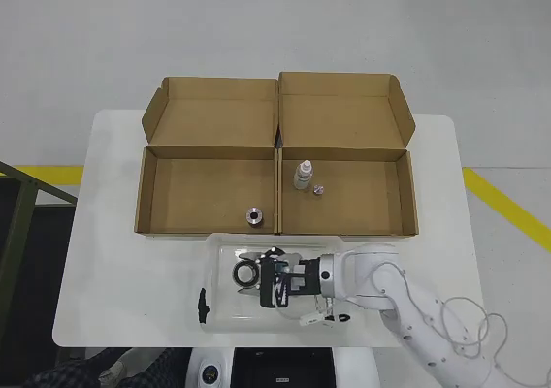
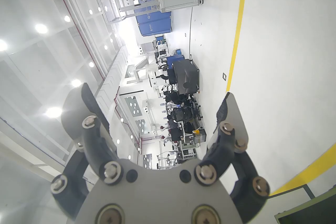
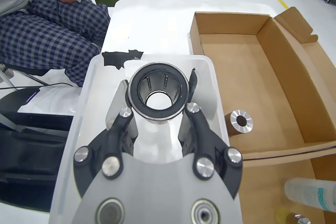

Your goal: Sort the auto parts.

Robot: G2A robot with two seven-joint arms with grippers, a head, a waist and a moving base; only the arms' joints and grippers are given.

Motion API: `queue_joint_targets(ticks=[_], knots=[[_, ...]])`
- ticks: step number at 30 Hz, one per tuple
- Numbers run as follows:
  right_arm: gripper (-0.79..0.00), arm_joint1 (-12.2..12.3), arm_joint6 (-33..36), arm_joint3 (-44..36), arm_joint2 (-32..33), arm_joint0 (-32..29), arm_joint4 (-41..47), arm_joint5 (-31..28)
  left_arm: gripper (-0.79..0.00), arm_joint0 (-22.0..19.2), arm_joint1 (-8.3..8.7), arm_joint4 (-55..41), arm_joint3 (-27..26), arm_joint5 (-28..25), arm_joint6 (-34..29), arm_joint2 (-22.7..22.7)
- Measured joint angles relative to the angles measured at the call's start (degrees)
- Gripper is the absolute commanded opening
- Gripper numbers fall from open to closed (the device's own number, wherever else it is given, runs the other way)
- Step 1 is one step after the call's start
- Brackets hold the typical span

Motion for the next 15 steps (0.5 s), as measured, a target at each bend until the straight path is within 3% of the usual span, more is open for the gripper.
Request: queue_joint_targets(ticks=[15], knots=[[-0.785, 1.5, -1.7, -1.9, 7.7, -1.2, 6.4, -0.6, 0.0, 0.0, 0.0, 0.0, 0.0, 0.0, 0.0, 0.0]])
